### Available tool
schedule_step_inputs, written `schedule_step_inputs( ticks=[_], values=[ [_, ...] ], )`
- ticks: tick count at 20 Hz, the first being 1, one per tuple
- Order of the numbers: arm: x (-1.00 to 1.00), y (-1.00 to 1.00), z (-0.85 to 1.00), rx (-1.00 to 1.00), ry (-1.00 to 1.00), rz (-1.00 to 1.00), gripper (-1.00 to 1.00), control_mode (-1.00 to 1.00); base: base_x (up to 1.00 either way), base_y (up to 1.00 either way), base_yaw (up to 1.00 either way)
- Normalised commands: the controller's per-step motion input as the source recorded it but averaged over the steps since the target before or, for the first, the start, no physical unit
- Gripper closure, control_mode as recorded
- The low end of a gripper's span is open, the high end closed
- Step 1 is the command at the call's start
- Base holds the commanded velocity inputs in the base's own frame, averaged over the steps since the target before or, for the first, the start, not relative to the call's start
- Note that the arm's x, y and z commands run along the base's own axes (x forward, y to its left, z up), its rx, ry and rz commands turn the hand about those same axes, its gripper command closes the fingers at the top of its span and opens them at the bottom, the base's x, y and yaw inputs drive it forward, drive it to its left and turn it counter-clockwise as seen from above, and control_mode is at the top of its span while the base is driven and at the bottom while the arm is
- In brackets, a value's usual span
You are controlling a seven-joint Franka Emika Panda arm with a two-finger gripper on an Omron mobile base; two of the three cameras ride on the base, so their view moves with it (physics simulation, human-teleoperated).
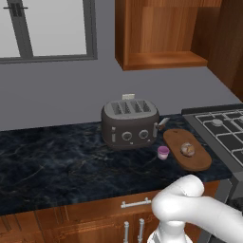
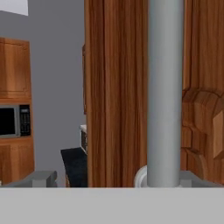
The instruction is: Pick the bread, place it on the cutting board, pick the jam, place it on the counter, and close the cabinet.
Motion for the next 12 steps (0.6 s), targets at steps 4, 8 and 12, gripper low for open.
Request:
schedule_step_inputs(
  ticks=[4,8,12],
  values=[
    [0.00,0.35,0.00,0.00,0.00,-0.03,-1.00,-1.00,0.00,0.00,0.00],
    [0.00,0.34,0.00,0.00,0.00,-0.05,-1.00,-1.00,0.00,0.00,0.00],
    [0.00,0.36,0.00,0.00,0.00,-0.08,-1.00,-1.00,0.00,0.00,0.00]
  ],
)
